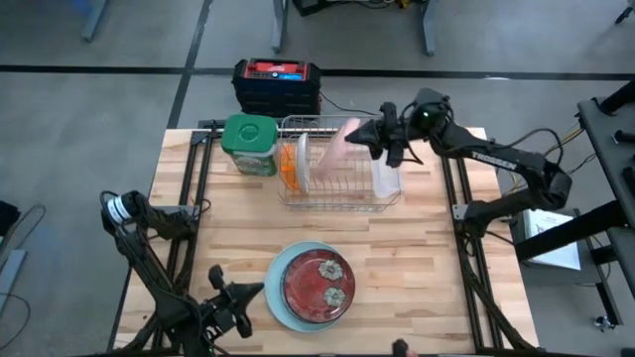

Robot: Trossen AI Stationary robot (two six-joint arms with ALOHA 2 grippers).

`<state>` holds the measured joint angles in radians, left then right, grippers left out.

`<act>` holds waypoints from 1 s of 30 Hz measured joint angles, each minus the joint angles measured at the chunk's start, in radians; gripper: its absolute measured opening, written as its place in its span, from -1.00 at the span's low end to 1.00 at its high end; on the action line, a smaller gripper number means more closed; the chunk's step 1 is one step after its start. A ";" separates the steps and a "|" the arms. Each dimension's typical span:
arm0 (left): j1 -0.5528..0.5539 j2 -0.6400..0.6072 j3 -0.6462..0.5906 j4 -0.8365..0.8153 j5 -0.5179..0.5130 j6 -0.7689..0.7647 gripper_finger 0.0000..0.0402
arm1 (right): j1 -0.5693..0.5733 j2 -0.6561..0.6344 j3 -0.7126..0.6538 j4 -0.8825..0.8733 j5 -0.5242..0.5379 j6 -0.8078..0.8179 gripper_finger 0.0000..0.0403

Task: Sort dishes
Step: Put the pink plate in the dishwasher rack

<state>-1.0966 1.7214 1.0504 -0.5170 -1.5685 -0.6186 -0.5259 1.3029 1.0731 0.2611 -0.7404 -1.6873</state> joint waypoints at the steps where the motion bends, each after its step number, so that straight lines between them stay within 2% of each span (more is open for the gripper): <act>1: 0.000 -0.004 0.000 -0.016 -0.003 0.000 -1.00 | 0.001 0.021 0.019 0.000 -0.004 -0.004 -1.00; 3: 0.000 -0.015 0.000 -0.033 -0.003 0.000 -1.00 | 0.001 0.064 0.063 -0.027 -0.006 -0.042 -1.00; 7: 0.000 -0.042 0.000 -0.036 -0.004 0.000 -1.00 | 0.005 0.137 0.172 -0.256 -0.045 -0.227 -1.00; 13: 0.000 -0.051 0.000 -0.037 -0.003 0.000 -1.00 | 0.018 0.239 0.330 -0.556 -0.048 -0.516 -1.00; 18: 0.000 -0.051 0.000 -0.037 -0.003 -0.015 -1.00 | 0.020 0.309 0.408 -0.646 -0.047 -0.645 -1.00; 24: 0.000 -0.051 0.000 -0.037 -0.003 -0.022 -1.00 | 0.026 0.351 0.418 -0.655 -0.043 -0.781 -1.00; 30: 0.000 -0.051 0.000 -0.037 -0.003 -0.022 -1.00 | 0.038 0.378 0.419 -0.655 -0.044 -0.833 -1.00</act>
<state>-1.0966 1.6707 1.0500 -0.5541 -1.5715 -0.6406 -0.4875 1.6814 1.4920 -0.3935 -0.7841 -2.5205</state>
